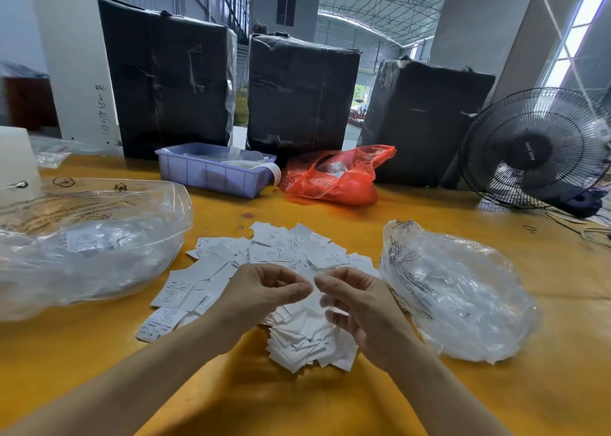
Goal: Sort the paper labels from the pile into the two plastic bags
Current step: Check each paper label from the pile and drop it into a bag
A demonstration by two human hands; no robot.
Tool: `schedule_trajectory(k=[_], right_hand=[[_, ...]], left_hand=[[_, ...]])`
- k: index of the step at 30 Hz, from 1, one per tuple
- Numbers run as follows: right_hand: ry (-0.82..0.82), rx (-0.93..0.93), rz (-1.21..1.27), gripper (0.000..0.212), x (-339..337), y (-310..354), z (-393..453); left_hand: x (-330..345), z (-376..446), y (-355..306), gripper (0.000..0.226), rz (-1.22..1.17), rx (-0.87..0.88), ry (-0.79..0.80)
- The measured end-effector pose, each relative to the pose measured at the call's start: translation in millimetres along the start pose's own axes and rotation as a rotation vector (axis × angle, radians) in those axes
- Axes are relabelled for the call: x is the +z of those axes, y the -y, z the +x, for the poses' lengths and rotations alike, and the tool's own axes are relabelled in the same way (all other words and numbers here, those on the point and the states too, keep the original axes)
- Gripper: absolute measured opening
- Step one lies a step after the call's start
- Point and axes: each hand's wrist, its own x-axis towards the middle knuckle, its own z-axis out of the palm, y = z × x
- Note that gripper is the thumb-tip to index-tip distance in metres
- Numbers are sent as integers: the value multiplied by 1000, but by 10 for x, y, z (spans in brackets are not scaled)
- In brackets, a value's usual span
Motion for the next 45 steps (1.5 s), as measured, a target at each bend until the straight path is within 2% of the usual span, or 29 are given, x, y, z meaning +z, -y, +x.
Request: schedule_trajectory(k=[4, 7, 9, 12, 14, 16, 19, 21, 24, 27, 32, 37, 40, 42, 45], right_hand=[[22, -18, 40, 26, -1, -18, 2], [-17, -96, -25, 25, 22, -5, 2], [-163, -266, -278, 24, -49, -4, 42], [-331, -530, -867, 8, -212, -68, 109], [-323, -547, -1061, 13, -263, -173, 142], [-282, -529, -1126, 19, -233, -261, 182], [-179, -509, -1284, 37, -137, -339, 254], [-110, -471, -1345, 42, -87, -356, 279], [-107, -426, -1273, 37, -82, -340, 281], [-158, -332, -1204, 40, -132, -316, 274], [-183, -185, -980, 40, -191, -267, 272], [-183, -240, -936, 12, -215, -237, 253], [-223, -257, -905, 10, -227, -184, 230], [-231, -225, -687, 10, -231, -116, 197], [-172, -110, -163, 9, -216, -7, 153]], left_hand=[[30, -13, -6, 40, -48, -16, 42], [52, -13, -38, 29, -87, 17, -40], [-5, 27, -69, 28, -87, 27, -164], [-134, 80, -75, 26, -109, 7, -289], [-175, 90, -65, 27, -114, -4, -310], [-187, 101, -42, 29, -111, -9, -316], [-187, 128, 0, 12, -114, -25, -325], [-188, 143, 36, 8, -85, -29, -326], [-196, 157, 79, 9, -44, -51, -299], [-197, 162, 109, 11, -16, -67, -268], [-168, 139, 140, 8, 48, -70, -237], [-122, 117, 132, 7, 56, -53, -201], [-106, 91, 100, 14, 41, -49, -181], [-87, 73, 74, 23, 11, -62, -158], [-54, 55, 47, 22, -16, -72, -118]])
